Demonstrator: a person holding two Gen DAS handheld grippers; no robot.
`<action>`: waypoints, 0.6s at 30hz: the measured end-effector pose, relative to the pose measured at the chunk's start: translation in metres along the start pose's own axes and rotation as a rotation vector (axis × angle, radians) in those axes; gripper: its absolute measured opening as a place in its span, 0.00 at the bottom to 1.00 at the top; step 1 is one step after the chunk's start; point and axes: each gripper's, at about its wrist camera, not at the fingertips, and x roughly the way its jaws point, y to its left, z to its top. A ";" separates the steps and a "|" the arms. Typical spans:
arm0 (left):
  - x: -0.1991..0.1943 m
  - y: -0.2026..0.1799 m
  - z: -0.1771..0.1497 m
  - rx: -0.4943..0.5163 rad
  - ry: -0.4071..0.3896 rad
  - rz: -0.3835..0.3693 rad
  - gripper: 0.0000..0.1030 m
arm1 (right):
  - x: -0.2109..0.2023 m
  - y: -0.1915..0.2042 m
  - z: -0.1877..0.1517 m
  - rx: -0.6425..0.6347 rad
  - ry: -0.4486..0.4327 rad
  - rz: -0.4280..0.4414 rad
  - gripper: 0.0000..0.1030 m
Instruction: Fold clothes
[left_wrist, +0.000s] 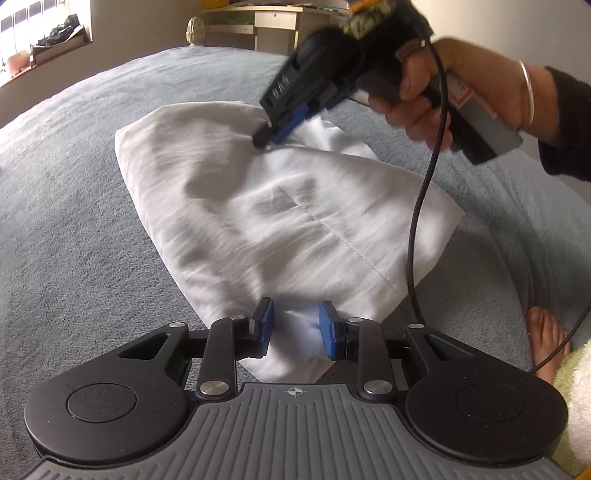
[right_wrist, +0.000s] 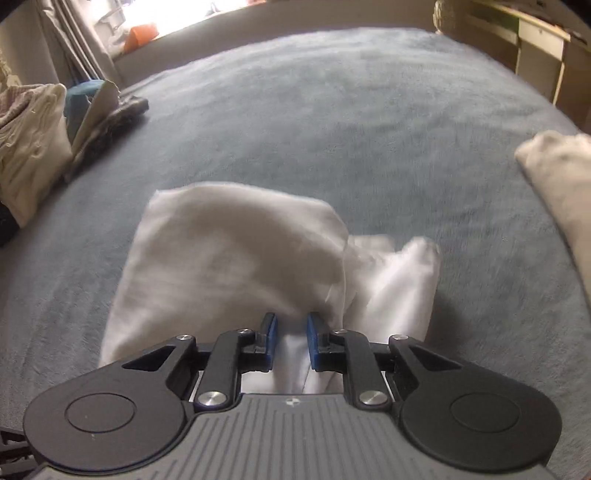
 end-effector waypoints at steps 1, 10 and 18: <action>0.000 0.001 -0.001 0.000 -0.004 -0.005 0.27 | -0.006 0.007 0.005 -0.027 -0.017 0.010 0.19; -0.003 0.010 -0.012 -0.061 -0.054 -0.051 0.32 | 0.064 0.054 0.046 -0.131 0.054 0.131 0.19; -0.003 0.026 -0.016 -0.104 -0.077 -0.110 0.33 | 0.047 0.060 0.070 -0.109 0.068 0.222 0.20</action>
